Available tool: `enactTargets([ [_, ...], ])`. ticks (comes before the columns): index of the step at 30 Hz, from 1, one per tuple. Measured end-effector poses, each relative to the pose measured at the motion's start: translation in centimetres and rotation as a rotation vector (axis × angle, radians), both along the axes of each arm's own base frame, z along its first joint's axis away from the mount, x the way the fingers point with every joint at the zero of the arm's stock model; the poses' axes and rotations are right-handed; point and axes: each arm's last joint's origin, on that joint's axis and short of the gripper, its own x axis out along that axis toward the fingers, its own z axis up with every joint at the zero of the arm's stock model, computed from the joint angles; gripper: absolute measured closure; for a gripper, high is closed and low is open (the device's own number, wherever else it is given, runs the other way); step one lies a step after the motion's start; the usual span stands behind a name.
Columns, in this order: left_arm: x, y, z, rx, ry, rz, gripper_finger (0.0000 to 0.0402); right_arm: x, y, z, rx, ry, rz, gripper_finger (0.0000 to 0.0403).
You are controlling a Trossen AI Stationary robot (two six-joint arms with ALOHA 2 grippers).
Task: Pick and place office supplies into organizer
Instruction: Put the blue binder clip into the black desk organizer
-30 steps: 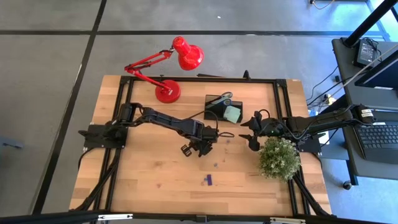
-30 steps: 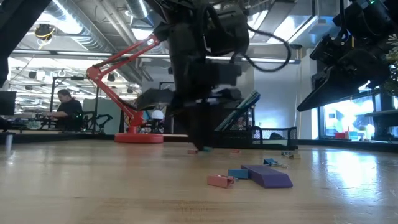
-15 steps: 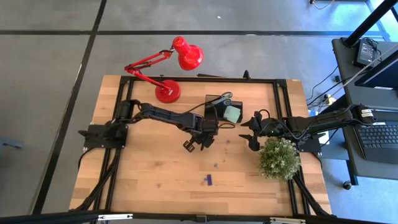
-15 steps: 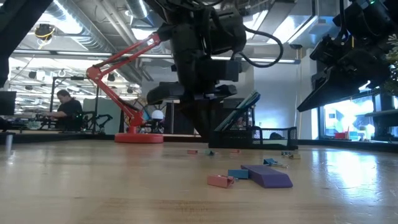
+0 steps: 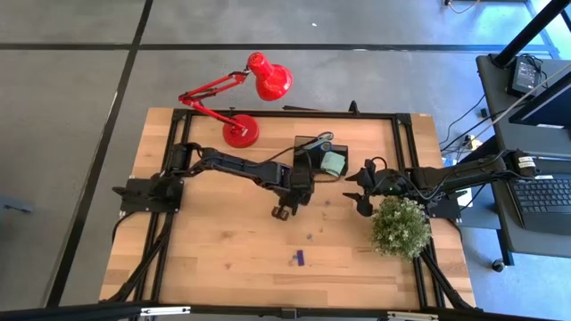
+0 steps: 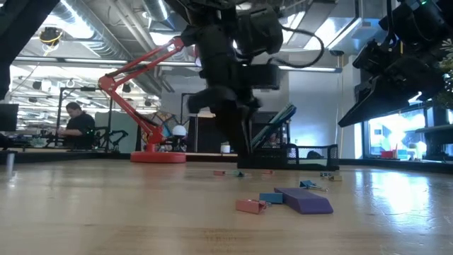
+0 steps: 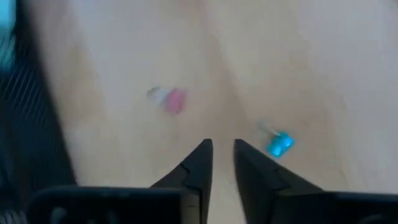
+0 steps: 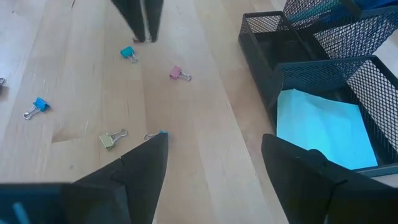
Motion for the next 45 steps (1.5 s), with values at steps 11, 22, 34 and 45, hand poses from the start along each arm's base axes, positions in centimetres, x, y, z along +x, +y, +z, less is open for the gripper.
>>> enactTargets([
  [11,-0.1,-0.8,0.3,-0.284,0.019,0.342,0.0260,0.0,0.0,0.0,-0.019,0.004,0.014,0.0140],
  [22,-0.2,-2.6,0.5,-0.243,-0.013,0.578,0.0245,0.0,0.0,0.0,-0.039,0.014,0.027,0.0140],
  [34,-0.1,-2.6,-0.4,-0.268,0.021,0.691,0.0253,0.0,0.0,-0.1,-0.059,0.020,0.041,0.0140],
  [45,-0.1,-2.6,-2.2,-0.232,0.078,0.705,0.0254,0.0,0.0,0.0,-0.055,0.016,0.038,0.0140],
])
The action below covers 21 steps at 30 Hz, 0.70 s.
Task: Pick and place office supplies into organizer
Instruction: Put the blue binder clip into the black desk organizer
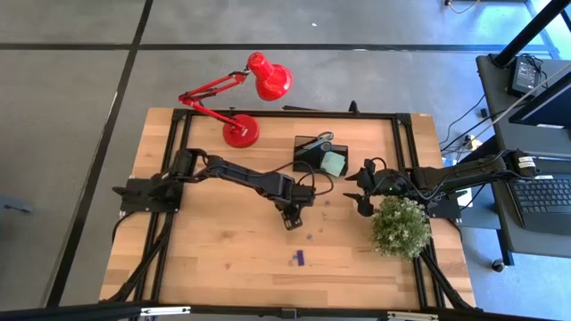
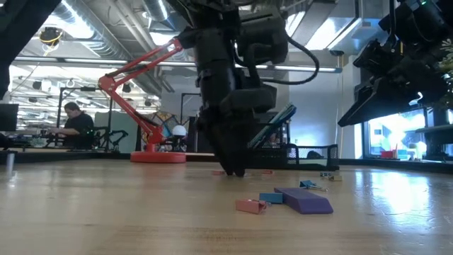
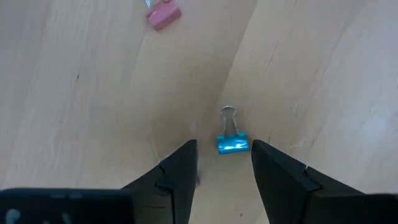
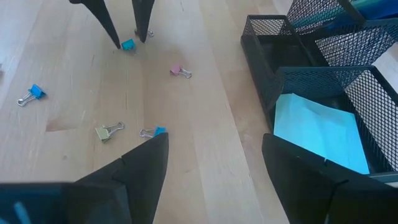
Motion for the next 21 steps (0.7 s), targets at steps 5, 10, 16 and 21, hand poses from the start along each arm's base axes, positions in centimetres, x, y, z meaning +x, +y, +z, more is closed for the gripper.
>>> enactTargets([
  [5,0.1,0.0,-0.8,0.016,0.017,0.017,0.0254,0.0,0.0,0.0,-0.001,0.000,0.001,0.0140],
  [10,0.1,0.0,-1.0,0.060,0.022,0.021,0.0254,0.0,0.0,0.0,-0.002,0.001,0.002,0.0140],
  [16,0.1,0.0,-1.2,0.074,0.025,0.019,0.0256,0.0,0.0,0.0,-0.004,0.002,0.003,0.0140],
  [21,0.1,0.0,-1.2,0.088,0.028,-0.016,0.0278,0.0,0.0,0.0,-0.004,0.002,0.003,0.0140],
])
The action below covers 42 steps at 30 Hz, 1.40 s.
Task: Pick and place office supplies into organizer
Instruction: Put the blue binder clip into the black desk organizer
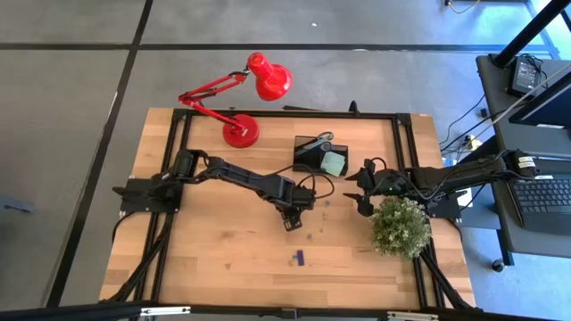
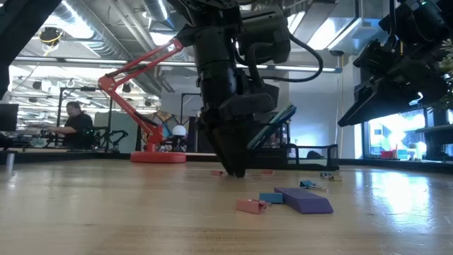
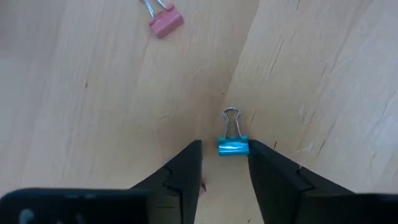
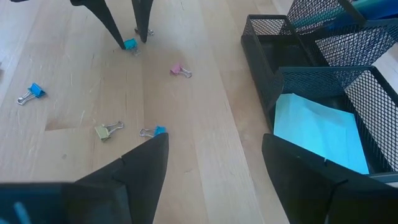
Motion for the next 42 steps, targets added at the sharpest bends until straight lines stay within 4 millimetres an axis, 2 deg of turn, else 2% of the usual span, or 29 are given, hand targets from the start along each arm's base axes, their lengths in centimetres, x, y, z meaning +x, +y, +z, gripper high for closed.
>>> enactTargets([
  [10,0.3,-0.5,0.0,0.053,-0.025,-0.148,0.0340,0.0,0.0,0.0,-0.003,0.003,0.002,0.0140],
  [16,0.4,-0.6,0.3,0.074,-0.037,-0.216,0.0346,0.0,0.0,-0.1,-0.004,0.008,0.002,0.0140],
  [21,0.3,-0.3,1.3,0.070,-0.060,-0.210,0.0346,-0.1,0.0,-0.1,-0.004,0.014,0.002,0.0140],
  [27,0.0,1.4,4.1,0.110,-0.125,-0.159,0.0346,-0.1,0.0,-0.1,-0.004,0.014,0.002,0.0140],
  [34,0.4,4.8,4.9,0.266,-0.167,-0.108,0.0347,0.0,0.0,-0.1,-0.002,0.008,0.001,0.0140],
  [42,1.5,8.2,5.5,0.336,-0.289,-0.072,0.0347,0.0,0.0,-0.1,-0.001,0.007,0.000,0.0140],
])
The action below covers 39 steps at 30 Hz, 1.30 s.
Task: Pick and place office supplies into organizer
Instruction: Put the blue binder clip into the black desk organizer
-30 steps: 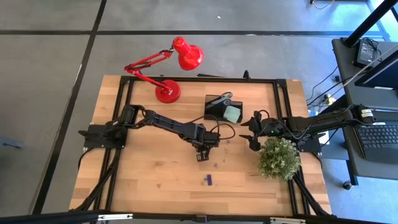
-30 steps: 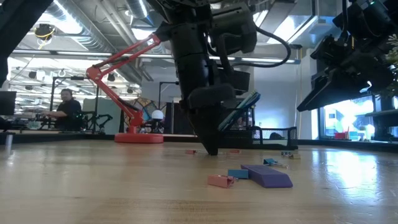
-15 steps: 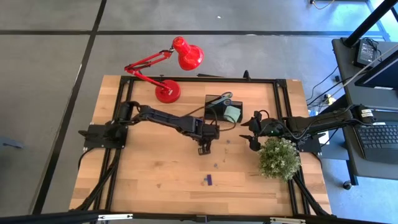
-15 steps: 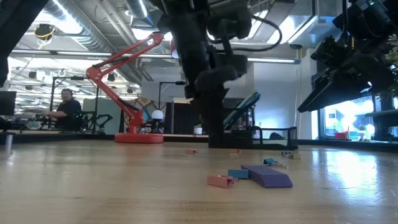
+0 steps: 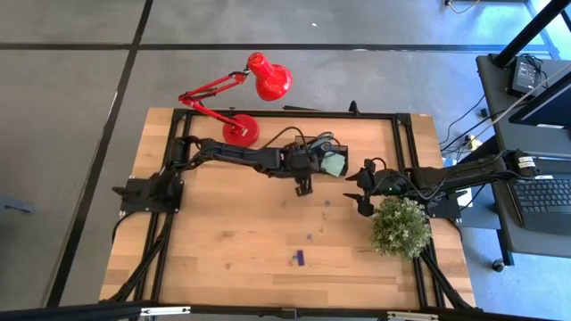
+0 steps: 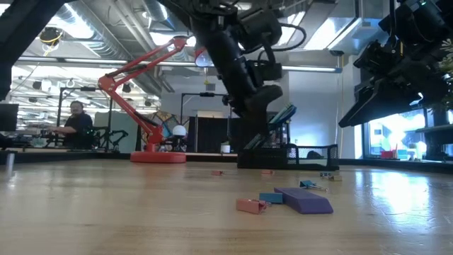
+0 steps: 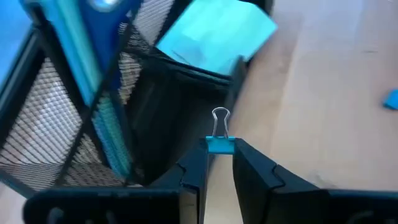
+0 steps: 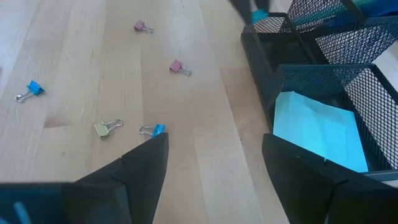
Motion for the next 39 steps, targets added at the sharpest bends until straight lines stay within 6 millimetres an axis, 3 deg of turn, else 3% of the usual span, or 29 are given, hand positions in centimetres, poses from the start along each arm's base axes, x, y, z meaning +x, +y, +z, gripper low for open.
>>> enactTargets([
  [14,-0.6,3.3,-0.2,0.026,0.008,0.077,0.0347,0.0,0.0,0.0,-0.001,0.001,0.000,0.0140],
  [19,-0.6,3.3,-0.3,-0.030,0.000,0.044,0.0347,0.0,0.0,0.0,-0.001,0.001,0.000,0.0140],
  [27,-0.1,3.3,-2.5,-0.033,0.043,0.044,0.0345,0.0,0.0,0.0,0.000,-0.004,0.000,0.0140],
  [39,0.0,3.6,-2.9,-0.017,0.050,0.041,0.0329,0.0,0.0,0.0,-0.001,-0.005,-0.001,0.0140],
])
